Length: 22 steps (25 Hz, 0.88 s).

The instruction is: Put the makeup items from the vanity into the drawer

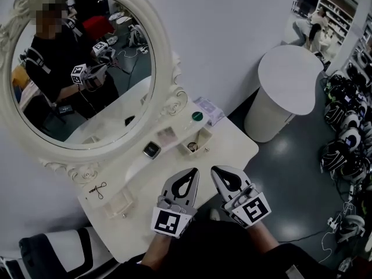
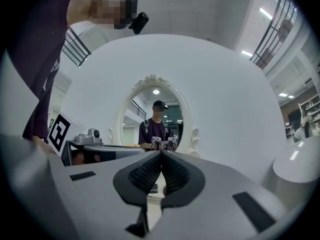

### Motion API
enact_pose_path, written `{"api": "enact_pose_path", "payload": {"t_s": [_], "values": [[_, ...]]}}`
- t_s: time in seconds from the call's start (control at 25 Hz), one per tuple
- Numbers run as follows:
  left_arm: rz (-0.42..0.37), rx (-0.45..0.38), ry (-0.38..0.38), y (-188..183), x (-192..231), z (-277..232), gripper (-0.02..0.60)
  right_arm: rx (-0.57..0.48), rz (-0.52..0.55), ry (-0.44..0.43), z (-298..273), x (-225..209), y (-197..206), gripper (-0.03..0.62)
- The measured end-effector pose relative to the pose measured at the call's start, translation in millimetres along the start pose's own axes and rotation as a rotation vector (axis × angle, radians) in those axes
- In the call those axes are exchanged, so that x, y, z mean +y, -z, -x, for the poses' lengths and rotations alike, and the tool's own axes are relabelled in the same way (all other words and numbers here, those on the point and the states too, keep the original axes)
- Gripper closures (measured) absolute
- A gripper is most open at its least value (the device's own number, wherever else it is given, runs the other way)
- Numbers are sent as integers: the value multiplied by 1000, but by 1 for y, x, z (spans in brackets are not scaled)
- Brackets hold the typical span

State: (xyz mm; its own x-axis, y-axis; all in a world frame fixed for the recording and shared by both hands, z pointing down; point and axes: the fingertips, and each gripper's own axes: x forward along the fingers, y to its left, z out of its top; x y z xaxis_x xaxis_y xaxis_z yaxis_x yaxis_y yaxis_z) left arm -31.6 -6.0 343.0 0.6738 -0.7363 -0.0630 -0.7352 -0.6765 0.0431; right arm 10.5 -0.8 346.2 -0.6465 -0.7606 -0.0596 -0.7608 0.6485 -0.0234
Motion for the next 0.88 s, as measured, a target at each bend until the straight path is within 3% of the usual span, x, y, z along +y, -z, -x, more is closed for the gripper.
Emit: {"api": "enact_pose_path", "payload": {"t_s": [0.08, 0.64, 0.88], "values": [[9, -34, -10, -6, -2, -3, 566, -3, 17, -2, 2, -1, -3, 571], [-4, -33, -40, -5, 1, -5, 566, 27, 55, -31, 2, -5, 2, 571], [-48, 121, -32, 22, 7, 4, 566, -5, 57, -42, -3, -3, -2, 571]]}}
